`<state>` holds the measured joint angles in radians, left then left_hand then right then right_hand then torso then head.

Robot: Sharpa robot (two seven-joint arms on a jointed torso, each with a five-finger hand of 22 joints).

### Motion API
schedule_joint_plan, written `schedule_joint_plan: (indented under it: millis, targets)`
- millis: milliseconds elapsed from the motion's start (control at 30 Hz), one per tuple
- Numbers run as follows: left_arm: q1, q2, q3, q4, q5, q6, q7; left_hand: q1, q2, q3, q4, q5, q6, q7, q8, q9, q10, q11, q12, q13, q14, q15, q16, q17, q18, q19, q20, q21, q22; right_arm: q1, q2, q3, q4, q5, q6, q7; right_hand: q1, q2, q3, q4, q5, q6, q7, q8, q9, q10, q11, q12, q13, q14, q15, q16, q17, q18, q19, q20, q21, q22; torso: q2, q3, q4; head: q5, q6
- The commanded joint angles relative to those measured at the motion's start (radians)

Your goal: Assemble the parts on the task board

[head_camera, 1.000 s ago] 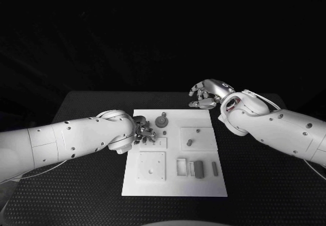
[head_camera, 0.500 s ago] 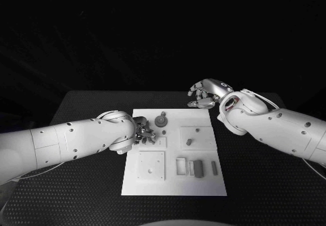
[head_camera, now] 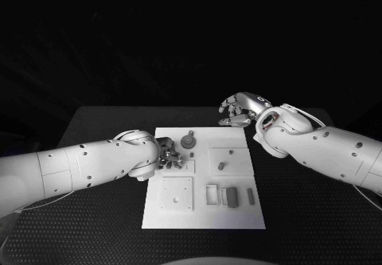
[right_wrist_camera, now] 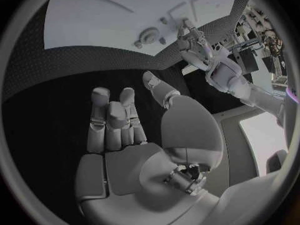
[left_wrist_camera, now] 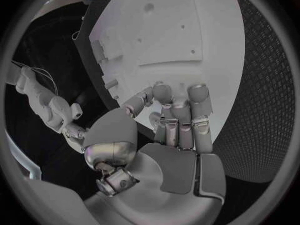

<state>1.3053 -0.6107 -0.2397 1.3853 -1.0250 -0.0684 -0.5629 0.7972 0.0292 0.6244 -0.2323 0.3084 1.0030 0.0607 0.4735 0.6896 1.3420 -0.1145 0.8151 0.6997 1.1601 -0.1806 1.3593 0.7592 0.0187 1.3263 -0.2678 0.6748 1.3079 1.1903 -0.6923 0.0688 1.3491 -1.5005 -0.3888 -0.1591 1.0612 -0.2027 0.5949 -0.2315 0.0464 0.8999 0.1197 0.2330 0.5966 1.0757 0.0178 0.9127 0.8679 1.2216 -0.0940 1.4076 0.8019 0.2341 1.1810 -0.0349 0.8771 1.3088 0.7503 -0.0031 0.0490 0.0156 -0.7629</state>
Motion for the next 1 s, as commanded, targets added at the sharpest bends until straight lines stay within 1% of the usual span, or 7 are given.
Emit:
schedule_joint_plan:
  millis: [33, 100, 200, 500, 733, 867, 1000]
  targets:
    - [-0.002, 0.005, 0.001, -0.001, -0.025, 0.013, -0.003, 0.001, 0.011, -0.001, 0.008, -0.008, 0.249, -0.085, 0.022, 0.048, 0.002, -0.006, 0.008, 0.002, 0.023, -0.033, 0.008, -0.001, 0.027, 0.02, -0.01, 0.006, 0.01, 0.0, 0.0, 0.0, 0.002, 0.002, 0.015, 0.009, 0.001, 0.007, -0.004, -0.001, 0.001, 0.0, 0.013, -0.001, 0.001, -0.009, 0.001, -0.001, 0.002, -0.006, 0.003, -0.004, 0.002, 0.028, -0.001, -0.006, -0.005, 0.012, 0.0, 0.0, -0.0004, 0.001, -0.001]
    - [-0.002, 0.005, 0.001, -0.001, -0.027, 0.015, -0.002, 0.0, 0.009, -0.001, 0.011, -0.018, 0.249, -0.086, 0.022, 0.05, 0.002, -0.006, 0.009, 0.003, 0.024, -0.034, 0.009, -0.002, 0.027, 0.021, -0.01, 0.007, 0.011, 0.0, 0.0, 0.0, 0.002, 0.003, 0.015, 0.009, 0.0, 0.008, -0.004, -0.001, 0.001, 0.001, 0.013, -0.002, 0.001, -0.009, 0.001, -0.001, 0.002, -0.006, 0.003, -0.004, 0.002, 0.028, -0.002, -0.006, -0.005, 0.012, 0.0, -0.0001, -0.0003, 0.0, 0.0]
    - [-0.003, 0.006, 0.001, -0.001, -0.028, 0.015, -0.004, 0.0, 0.006, -0.001, 0.013, -0.023, 0.249, -0.086, 0.022, 0.052, 0.002, -0.007, 0.01, 0.004, 0.024, -0.034, 0.01, -0.002, 0.028, 0.021, -0.01, 0.007, 0.012, 0.0, 0.0, 0.0, 0.003, 0.003, 0.017, 0.009, 0.0, 0.008, -0.004, -0.001, 0.001, 0.001, 0.013, -0.002, 0.001, -0.009, 0.001, -0.001, 0.002, -0.007, 0.003, -0.004, 0.002, 0.028, -0.002, -0.006, -0.005, 0.012, 0.0, -0.0002, -0.0002, 0.0, -0.001]
    - [-0.003, 0.01, 0.001, -0.009, -0.037, 0.018, -0.006, 0.0, 0.006, -0.001, 0.016, -0.026, 0.251, -0.087, 0.024, 0.054, 0.004, -0.007, 0.012, 0.005, 0.025, -0.035, 0.013, -0.003, 0.028, 0.023, -0.01, 0.009, 0.013, -0.001, 0.0, 0.0, 0.003, 0.003, 0.018, 0.01, 0.0, 0.009, -0.004, -0.001, 0.001, 0.001, 0.013, -0.002, 0.001, -0.009, 0.001, -0.001, 0.002, -0.007, 0.003, -0.004, 0.002, 0.028, -0.002, -0.006, -0.005, 0.012, 0.0, -0.0002, -0.0007, 0.002, -0.001]
    - [-0.003, 0.008, 0.001, -0.012, -0.046, 0.017, -0.006, 0.001, 0.006, 0.0, 0.018, -0.026, 0.255, -0.089, 0.026, 0.058, 0.007, -0.008, 0.016, 0.007, 0.027, -0.036, 0.017, -0.003, 0.029, 0.025, -0.009, 0.011, 0.014, -0.001, 0.0, 0.0, 0.002, 0.003, 0.019, 0.01, 0.0, 0.009, -0.005, -0.001, 0.001, 0.001, 0.013, -0.002, 0.001, -0.01, 0.001, -0.001, 0.002, -0.007, 0.003, -0.004, 0.002, 0.028, -0.002, -0.006, -0.005, 0.012, 0.0, 0.0001, -0.0013, 0.002, -0.002]
    - [-0.003, 0.007, 0.001, -0.013, -0.046, 0.018, -0.008, 0.002, 0.008, 0.001, 0.018, -0.026, 0.255, -0.089, 0.026, 0.059, 0.008, -0.008, 0.017, 0.007, 0.028, -0.035, 0.018, -0.003, 0.028, 0.025, -0.009, 0.012, 0.015, -0.001, 0.001, 0.0, 0.002, 0.003, 0.019, 0.01, 0.0, 0.009, -0.005, -0.001, 0.001, 0.001, 0.013, -0.002, 0.001, -0.01, 0.001, -0.001, 0.002, -0.007, 0.003, -0.004, 0.002, 0.028, -0.002, -0.006, -0.005, 0.012, 0.0, 0.0, -0.0008, 0.0, -0.001]
    - [-0.003, 0.009, 0.001, -0.013, -0.046, 0.019, -0.008, 0.002, 0.009, 0.001, 0.018, -0.026, 0.255, -0.09, 0.026, 0.059, 0.008, -0.008, 0.017, 0.007, 0.028, -0.035, 0.018, -0.003, 0.028, 0.025, -0.008, 0.012, 0.015, -0.001, 0.001, 0.0, 0.004, 0.003, 0.022, 0.009, 0.0, 0.009, -0.005, -0.001, 0.001, 0.001, 0.013, -0.002, 0.001, -0.01, 0.001, -0.001, 0.002, -0.007, 0.003, -0.004, 0.002, 0.028, -0.002, -0.006, -0.005, 0.012, 0.0, 0.0009, -0.0009, 0.0, -0.002]
